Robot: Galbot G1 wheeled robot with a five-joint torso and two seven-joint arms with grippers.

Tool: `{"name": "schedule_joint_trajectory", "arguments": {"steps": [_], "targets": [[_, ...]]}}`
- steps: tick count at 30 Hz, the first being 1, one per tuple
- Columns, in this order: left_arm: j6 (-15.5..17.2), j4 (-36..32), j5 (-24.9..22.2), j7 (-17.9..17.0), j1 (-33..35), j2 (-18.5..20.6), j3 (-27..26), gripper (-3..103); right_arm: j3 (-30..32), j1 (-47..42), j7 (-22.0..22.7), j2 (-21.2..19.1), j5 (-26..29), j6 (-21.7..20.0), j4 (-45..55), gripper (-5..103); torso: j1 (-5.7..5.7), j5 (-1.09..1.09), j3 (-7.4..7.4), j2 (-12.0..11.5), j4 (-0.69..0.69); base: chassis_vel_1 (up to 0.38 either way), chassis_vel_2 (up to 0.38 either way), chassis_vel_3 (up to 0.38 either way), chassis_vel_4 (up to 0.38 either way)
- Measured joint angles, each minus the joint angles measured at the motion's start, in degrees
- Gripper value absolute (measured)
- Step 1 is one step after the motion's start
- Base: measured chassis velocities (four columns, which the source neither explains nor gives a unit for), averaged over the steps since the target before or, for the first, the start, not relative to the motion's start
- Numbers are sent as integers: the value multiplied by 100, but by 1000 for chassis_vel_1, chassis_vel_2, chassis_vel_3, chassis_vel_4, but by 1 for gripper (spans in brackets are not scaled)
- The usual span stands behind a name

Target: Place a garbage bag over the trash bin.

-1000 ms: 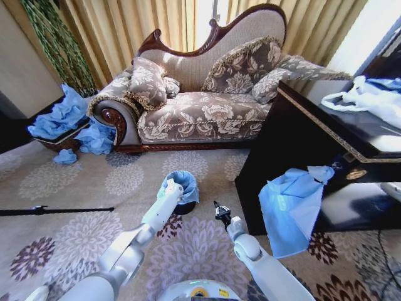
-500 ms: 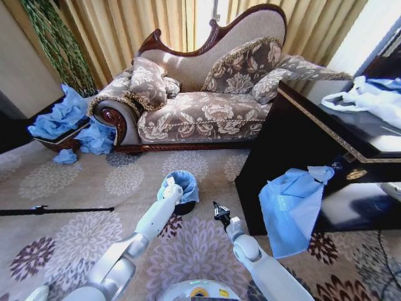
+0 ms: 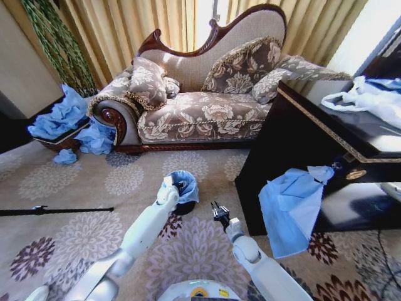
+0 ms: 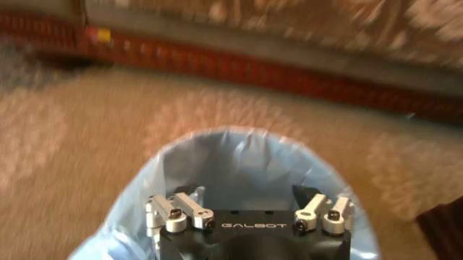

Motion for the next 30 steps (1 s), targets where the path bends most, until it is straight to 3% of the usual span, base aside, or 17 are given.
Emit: {"name": "schedule_joint_trajectory", "arguments": {"steps": [1, 2, 4, 5, 6, 7, 8, 10, 12, 13, 16, 18, 21, 24, 26, 30], "targets": [[0, 0, 0, 0, 0, 0, 0, 87, 0, 0, 0, 0, 0, 0, 0, 32, 0, 0, 0, 0, 0, 0, 0, 0, 0], [-148, -216, 235, 211, 146, 100, -53, 92, 31, -23, -6, 0, -7, 19, 9, 37, 0, -1, 0, 0, 0, 0, 0, 0, 0], [-631, -504, 736, 660, 387, 263, -129, 99, 106, -98, -51, 0, -15, 56, 59, 48, 0, 1, 0, 0, 2, 0, 0, 0, 0], [-911, -567, 984, 830, 460, 311, -147, 100, 153, -147, -67, 0, -18, 72, 88, 48, 0, 0, 0, 0, 1, 0, 0, 0, 0], [-911, -567, 984, 830, 460, 311, -147, 100, 153, -147, -67, 0, -18, 72, 88, 48, 0, 0, 0, 0, 1, 0, 0, 0, 0], [-1273, -614, 1316, 1137, 523, 359, -164, 100, 275, -263, -83, 0, -16, 124, 143, 60, 0, 1, 0, 0, 2, 0, 0, 0, 0], [-1494, -638, 1528, 1366, 532, 370, -163, 100, 407, -400, -84, -2, -9, 164, 226, 60, 0, 2, 0, 0, 4, 0, 0, 0, 0], [-1627, -661, 1689, 1518, 530, 371, -150, 100, 497, -509, -83, -8, 2, 203, 302, 65, 0, 1, 0, 0, 1, 0, 0, 0, 0], [-1875, -833, 2249, 1866, 582, 423, -139, 100, 723, -791, -30, -55, 100, 376, 560, 76, 0, -2, 0, 0, -10, 0, 0, 0, 0], [-1875, -833, 2249, 1866, 582, 423, -139, 100, 723, -791, -30, -55, 100, 376, 560, 76, 0, -2, 0, 0, -10, 0, 0, 0, 0], [-2017, -1397, 2990, 1959, 1132, 850, -326, 100, 970, -1009, 73, -93, 201, 685, 962, 92, 0, -1, 0, 0, 0, 0, 0, 0, 0], [-2017, -1553, 3059, 1932, 1333, 972, -400, 100, 1023, -1064, 120, -93, 236, 747, 1075, 92, 0, 1, -1, 0, 1, 0, 0, 0, 0], [-1958, -2264, 3230, 1819, 2550, 1280, -1014, 100, 1237, -1333, 249, -68, 290, 894, 1554, 100, 0, 0, -1, 0, 0, 0, 0, 0, 0], [-1913, -2554, 3238, 1807, 3148, 1279, -1392, 100, 1363, -1489, 251, 10, 276, 912, 1782, 100, -1, 0, 0, 0, 4, 0, 0, 0, 0], [-1779, -3013, 3220, 1797, 3953, 1085, -1921, 100, 1543, -1748, 224, 182, 194, 921, 2131, 100, 0, 0, -1, 0, 1, 0, 0, 0, 0], [-1662, -3401, 3201, 1788, 4737, 828, -2385, 100, 1700, -2103, 109, 315, 67, 921, 2451, 100, -1, 0, -1, 0, 0, 0, 0, 0, 0]]}}
